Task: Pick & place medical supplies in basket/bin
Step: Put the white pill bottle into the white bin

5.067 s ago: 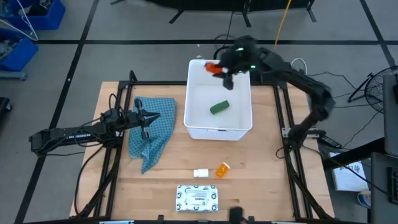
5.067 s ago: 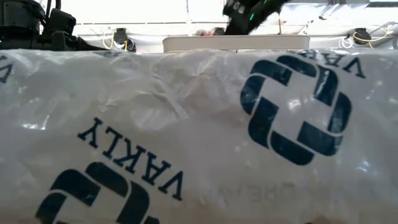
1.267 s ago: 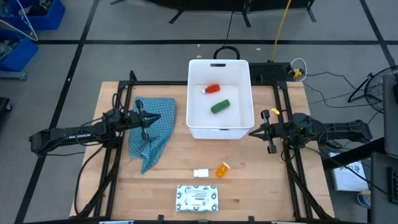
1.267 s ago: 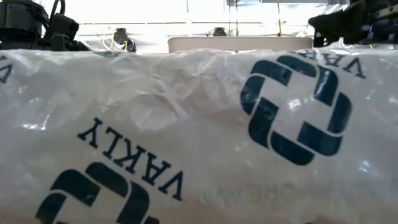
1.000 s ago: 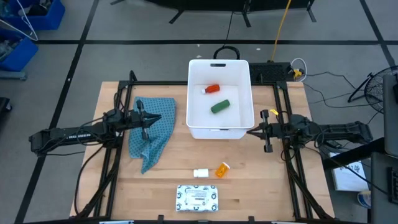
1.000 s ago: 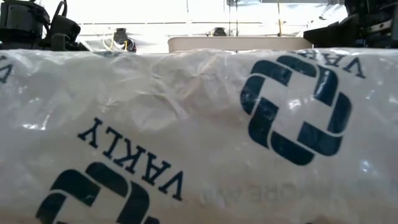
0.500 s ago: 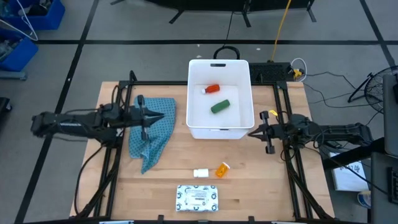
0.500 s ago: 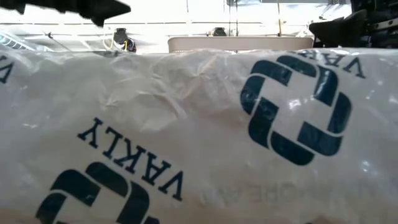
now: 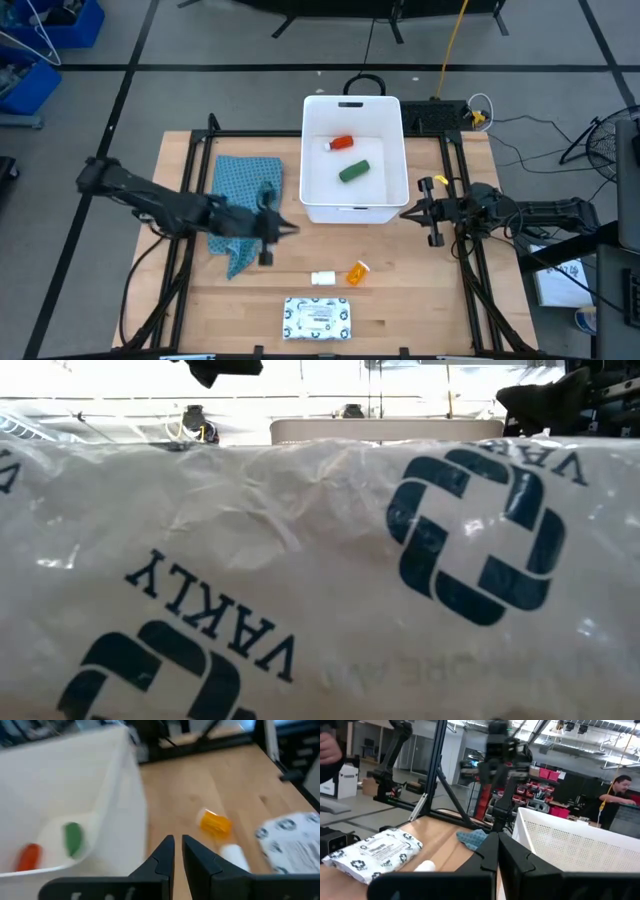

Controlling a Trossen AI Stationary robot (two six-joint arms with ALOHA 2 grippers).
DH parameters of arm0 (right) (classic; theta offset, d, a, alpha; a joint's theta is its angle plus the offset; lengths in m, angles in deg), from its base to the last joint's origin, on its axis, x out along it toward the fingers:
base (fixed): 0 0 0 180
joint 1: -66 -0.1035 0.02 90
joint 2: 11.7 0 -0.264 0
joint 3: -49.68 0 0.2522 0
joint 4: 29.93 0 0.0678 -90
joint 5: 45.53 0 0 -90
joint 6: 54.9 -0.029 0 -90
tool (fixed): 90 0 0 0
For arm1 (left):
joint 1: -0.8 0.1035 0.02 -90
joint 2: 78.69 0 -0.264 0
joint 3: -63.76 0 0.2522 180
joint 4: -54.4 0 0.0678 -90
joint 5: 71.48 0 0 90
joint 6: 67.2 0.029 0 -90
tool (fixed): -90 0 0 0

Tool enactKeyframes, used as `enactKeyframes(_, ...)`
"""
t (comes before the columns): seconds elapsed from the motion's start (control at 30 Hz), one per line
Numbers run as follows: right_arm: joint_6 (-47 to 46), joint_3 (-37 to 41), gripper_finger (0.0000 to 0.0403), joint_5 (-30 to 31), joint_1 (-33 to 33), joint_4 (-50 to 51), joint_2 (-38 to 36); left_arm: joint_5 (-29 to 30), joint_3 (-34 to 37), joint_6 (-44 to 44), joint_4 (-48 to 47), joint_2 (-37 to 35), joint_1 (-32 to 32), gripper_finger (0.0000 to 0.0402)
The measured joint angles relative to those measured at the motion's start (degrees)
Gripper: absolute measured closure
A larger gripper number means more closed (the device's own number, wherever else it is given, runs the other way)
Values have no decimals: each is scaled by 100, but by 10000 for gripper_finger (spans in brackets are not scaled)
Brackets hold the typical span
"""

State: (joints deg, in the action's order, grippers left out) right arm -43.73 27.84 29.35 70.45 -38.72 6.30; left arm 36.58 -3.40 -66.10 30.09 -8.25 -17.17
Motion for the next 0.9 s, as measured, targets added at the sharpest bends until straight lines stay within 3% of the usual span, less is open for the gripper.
enactKeyframes(0.13, -188, 0, 403, 11, 0, -81, 0, 1, -195, -196, 15, 733, -374, 320)
enactKeyframes(0.4, -433, -2, 403, 22, 0, -330, 0, -92, -616, -1279, 21, 1868, -577, 151)
enactKeyframes(0.53, -543, 4, 403, 22, 0, -358, 2, -337, -653, -1455, 294, 2334, -575, 88)
enactKeyframes(0.67, -740, 185, 403, 18, 0, -637, 6, -612, -653, -1738, 517, 2756, -575, 60)
enactKeyframes(0.9, -764, 519, 403, 5, -2, -1303, 2, -846, -655, -1812, 1013, 3372, -546, 65)
